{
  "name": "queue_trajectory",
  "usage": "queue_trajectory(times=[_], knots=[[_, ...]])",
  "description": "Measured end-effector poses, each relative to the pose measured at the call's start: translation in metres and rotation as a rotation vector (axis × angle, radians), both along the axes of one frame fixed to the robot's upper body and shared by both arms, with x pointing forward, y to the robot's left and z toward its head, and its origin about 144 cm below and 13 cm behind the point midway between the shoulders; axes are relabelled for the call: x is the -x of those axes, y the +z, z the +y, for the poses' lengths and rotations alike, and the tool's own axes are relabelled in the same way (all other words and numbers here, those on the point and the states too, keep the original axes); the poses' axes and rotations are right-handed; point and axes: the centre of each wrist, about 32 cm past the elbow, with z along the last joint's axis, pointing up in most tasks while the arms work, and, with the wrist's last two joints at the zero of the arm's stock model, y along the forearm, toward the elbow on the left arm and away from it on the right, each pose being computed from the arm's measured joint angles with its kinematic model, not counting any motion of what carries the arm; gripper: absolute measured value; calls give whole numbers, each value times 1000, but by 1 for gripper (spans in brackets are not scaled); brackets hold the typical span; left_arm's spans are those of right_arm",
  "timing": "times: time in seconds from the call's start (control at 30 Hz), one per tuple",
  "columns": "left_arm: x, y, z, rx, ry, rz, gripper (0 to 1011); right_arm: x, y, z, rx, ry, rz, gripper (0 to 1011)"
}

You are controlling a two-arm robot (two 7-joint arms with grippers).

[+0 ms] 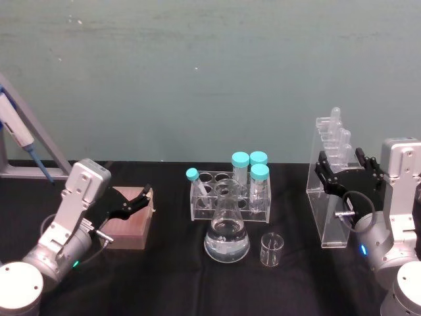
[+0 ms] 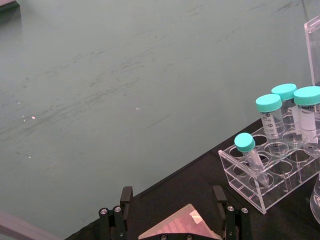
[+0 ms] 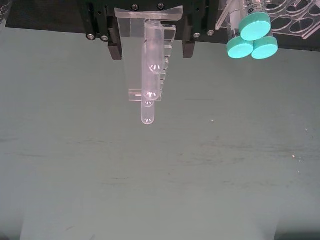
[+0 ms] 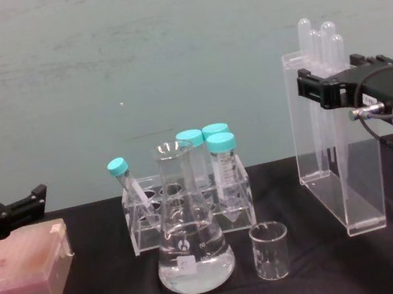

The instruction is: Place the experimental apparatus aside using one hand.

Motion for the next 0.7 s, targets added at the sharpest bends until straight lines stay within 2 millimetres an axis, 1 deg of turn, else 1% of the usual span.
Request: queue_trajectory(times=[0.2, 0.7], knots=[[0, 0, 0, 0, 0, 0, 1000, 0, 0, 0, 0, 0, 0, 621], [0, 0, 0, 0, 0, 0, 1000, 0, 0, 0, 0, 0, 0, 617]])
